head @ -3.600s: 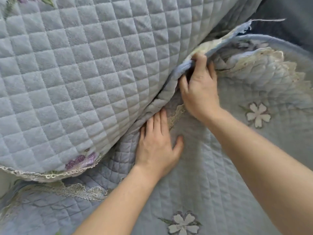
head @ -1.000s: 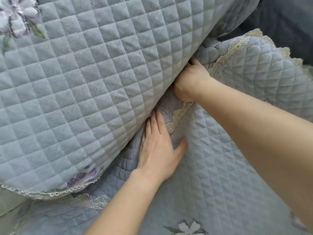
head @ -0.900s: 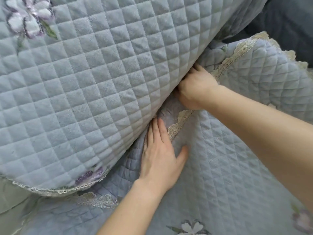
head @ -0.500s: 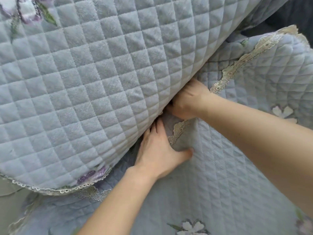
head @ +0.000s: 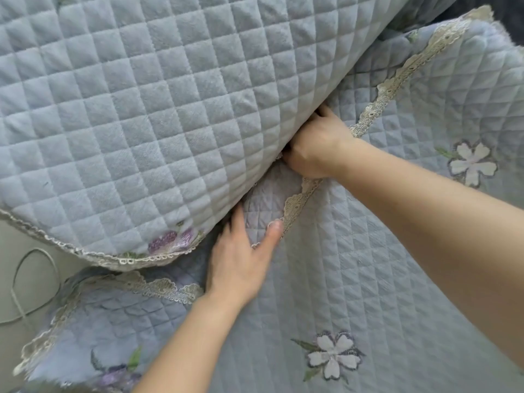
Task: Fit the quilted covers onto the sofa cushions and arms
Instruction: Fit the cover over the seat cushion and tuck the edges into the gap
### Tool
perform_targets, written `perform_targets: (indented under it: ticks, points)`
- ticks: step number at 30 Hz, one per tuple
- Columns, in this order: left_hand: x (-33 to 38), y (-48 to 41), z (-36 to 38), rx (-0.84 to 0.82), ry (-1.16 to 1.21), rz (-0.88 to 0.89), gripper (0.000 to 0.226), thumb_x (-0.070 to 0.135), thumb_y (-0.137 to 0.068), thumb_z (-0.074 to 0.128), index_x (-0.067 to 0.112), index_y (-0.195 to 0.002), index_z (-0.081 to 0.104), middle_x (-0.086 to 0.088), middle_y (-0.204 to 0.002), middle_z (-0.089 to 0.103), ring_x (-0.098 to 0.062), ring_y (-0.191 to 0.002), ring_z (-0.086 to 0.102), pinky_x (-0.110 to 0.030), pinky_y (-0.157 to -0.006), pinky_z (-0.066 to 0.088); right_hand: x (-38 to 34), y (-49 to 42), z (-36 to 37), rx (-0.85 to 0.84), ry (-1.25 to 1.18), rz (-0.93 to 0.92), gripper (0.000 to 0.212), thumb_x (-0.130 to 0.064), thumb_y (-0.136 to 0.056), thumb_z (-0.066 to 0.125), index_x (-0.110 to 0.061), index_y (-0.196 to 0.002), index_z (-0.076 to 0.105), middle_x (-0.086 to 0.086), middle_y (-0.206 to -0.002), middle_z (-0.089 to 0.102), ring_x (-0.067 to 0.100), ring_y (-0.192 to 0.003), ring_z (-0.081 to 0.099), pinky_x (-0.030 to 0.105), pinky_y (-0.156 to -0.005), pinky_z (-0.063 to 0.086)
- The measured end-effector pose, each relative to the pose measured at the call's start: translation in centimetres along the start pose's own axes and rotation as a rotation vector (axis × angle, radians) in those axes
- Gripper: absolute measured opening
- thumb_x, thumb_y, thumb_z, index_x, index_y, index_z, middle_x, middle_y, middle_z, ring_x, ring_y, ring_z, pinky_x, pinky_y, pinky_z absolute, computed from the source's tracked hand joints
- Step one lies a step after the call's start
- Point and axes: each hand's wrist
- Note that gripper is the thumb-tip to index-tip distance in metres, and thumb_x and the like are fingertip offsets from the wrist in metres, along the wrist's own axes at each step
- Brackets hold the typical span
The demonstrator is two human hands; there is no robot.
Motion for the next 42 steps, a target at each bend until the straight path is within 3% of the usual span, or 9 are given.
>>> perform_targets:
  ticks: [6, 11, 16, 20, 24, 30, 33, 38, 42]
  points:
    - [-4.0, -3.7, -0.5, -0.252, 0.388, -0.249, 0.054, 0.047, -0.101, 0.027, 0.018, -0.146, 0.039, -0.002, -0.151, 0.037, -0.016, -0.14, 0.031, -0.027, -0.115, 0.02, -1.9, 2.2, 0.5, 0.032, 0.012, -0.093, 0.042, -0.038, -0.094, 0.036, -0.014, -0.107, 0.068, 0.007, -0.107, 0.068, 0.027, -0.117, 0.05, 0.037, -0.107, 0.031]
    - [-4.3, -6.8, 1.0, -0.162, 0.462, -0.094, 0.039, 0.023, -0.104, 0.033, 0.01, -0.137, 0.049, -0.005, -0.144, 0.046, -0.016, -0.134, 0.039, -0.029, -0.115, 0.026, -3.2, 0.0, 1.4, -0.062, -0.013, -0.021, 0.056, -0.053, -0.095, 0.025, -0.031, -0.145, 0.036, -0.009, -0.144, 0.046, 0.016, -0.142, 0.025, 0.037, -0.118, 0.01]
    - [-5.5, -7.7, 1.1, -0.314, 0.426, -0.164, 0.033, 0.0, -0.102, 0.029, -0.016, -0.122, 0.05, -0.028, -0.129, 0.052, -0.031, -0.114, 0.051, -0.021, -0.09, 0.037, -3.2, -0.3, 1.6, -0.089, 0.031, 0.011, 0.061, -0.055, -0.094, 0.021, -0.035, -0.151, 0.016, -0.011, -0.156, 0.023, 0.018, -0.146, 0.011, 0.042, -0.119, 0.004]
    - [-6.5, -7.7, 0.2, -0.34, 0.479, -0.048, 0.031, 0.01, -0.101, 0.037, 0.003, -0.121, 0.06, -0.014, -0.123, 0.062, -0.022, -0.112, 0.057, -0.036, -0.103, 0.041, -3.4, 0.1, 1.8, -0.017, 0.026, 0.002, 0.06, -0.053, -0.094, 0.026, -0.034, -0.15, 0.019, -0.01, -0.154, 0.03, 0.019, -0.145, 0.015, 0.042, -0.119, 0.005]
    - [-6.5, -5.4, -1.2, -0.34, 0.568, 0.012, 0.023, 0.029, -0.098, 0.049, 0.032, -0.114, 0.064, 0.011, -0.118, 0.065, -0.008, -0.114, 0.058, -0.034, -0.102, 0.042, -3.8, 0.9, 1.5, -0.012, -0.012, 0.021, 0.061, -0.055, -0.092, 0.025, -0.03, -0.148, 0.029, -0.005, -0.149, 0.039, 0.02, -0.144, 0.018, 0.043, -0.118, 0.003]
    - [-7.3, -3.4, -1.0, -0.309, 0.491, -0.122, 0.034, 0.048, -0.085, 0.048, 0.04, -0.116, 0.061, 0.026, -0.12, 0.061, -0.007, -0.118, 0.052, -0.023, -0.101, 0.036, -5.4, 2.8, 0.5, 0.002, -0.041, 0.031, 0.051, -0.047, -0.089, 0.037, -0.015, -0.12, 0.061, 0.009, -0.124, 0.061, 0.028, -0.13, 0.037, 0.04, -0.114, 0.014]
    - [-6.8, -4.5, 0.0, -0.168, 0.164, -0.316, 0.043, 0.045, -0.097, 0.037, 0.027, -0.134, 0.049, 0.0, -0.141, 0.05, -0.023, -0.127, 0.046, -0.031, -0.105, 0.033, -6.4, 4.2, 1.5, 0.049, 0.094, -0.063, 0.04, -0.035, -0.095, 0.035, -0.017, -0.112, 0.067, 0.005, -0.115, 0.065, 0.03, -0.123, 0.043, 0.039, -0.113, 0.019]
    - [-5.4, -6.4, 0.8, -0.158, 0.323, -0.302, 0.044, 0.03, -0.105, 0.027, 0.011, -0.144, 0.037, -0.007, -0.149, 0.038, -0.023, -0.134, 0.036, -0.011, -0.086, 0.023, -5.9, 6.9, 3.5, 0.294, 0.033, -0.116, 0.047, -0.036, -0.1, 0.024, -0.014, -0.112, 0.064, 0.004, -0.116, 0.063, 0.027, -0.117, 0.052, 0.037, -0.109, 0.03]
    - [-4.4, -6.9, 0.7, -0.158, 0.392, -0.326, 0.042, 0.021, -0.106, 0.027, 0.003, -0.14, 0.04, -0.013, -0.147, 0.04, -0.023, -0.129, 0.04, -0.003, -0.061, 0.029, -5.6, 6.8, 4.4, 0.281, -0.031, -0.022, 0.049, -0.043, -0.095, 0.028, -0.018, -0.126, 0.056, 0.006, -0.134, 0.051, 0.026, -0.135, 0.035, 0.043, -0.117, 0.012]
Point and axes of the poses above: each hand's wrist, its own y-axis away from the middle knuckle, its own z-axis out of the palm, x = y × z
